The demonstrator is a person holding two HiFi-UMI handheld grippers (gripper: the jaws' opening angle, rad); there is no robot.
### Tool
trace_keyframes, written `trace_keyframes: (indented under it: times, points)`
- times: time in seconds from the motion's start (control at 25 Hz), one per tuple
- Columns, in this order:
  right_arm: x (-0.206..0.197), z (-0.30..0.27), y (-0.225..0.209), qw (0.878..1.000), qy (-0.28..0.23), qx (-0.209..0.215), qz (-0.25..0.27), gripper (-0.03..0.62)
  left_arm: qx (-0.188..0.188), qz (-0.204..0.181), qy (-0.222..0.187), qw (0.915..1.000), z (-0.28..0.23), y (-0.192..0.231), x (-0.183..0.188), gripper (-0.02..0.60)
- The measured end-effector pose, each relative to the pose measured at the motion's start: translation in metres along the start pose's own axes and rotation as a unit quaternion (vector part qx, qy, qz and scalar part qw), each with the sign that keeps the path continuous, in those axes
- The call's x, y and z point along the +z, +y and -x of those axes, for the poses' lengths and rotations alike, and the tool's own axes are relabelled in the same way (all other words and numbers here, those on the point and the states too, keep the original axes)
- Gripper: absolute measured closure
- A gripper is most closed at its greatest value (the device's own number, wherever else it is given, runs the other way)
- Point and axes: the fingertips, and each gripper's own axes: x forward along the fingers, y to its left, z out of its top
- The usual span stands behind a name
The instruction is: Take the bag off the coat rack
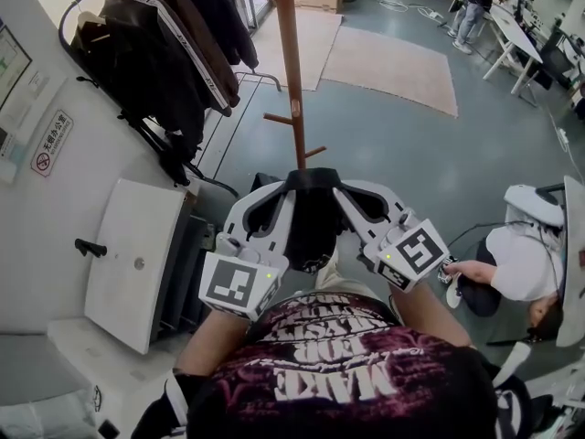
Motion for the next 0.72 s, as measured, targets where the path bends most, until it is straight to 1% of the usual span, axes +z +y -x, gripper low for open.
trace_keyframes:
  times: [0.24,0.44,0.72]
  points:
    - [-0.006,0.001,0.003,1.000,0.007,0.000,-0.005,0.586,0.004,0.004,0.008,1.0000,0.001,0.002,-0.006,0.574]
    - [-0.008,-0.004,0.003,1.000,0.009,0.007,-0.009,0.586,0.006,0.005,0.011,0.9999,0.000,0.007,-0.007,0.574]
    - [-0.006,-0.016,-0.006,1.000,0.010,0.017,-0.006,0.586,0.015,0.006,0.013,0.9998,-0.008,0.016,-0.005,0.574]
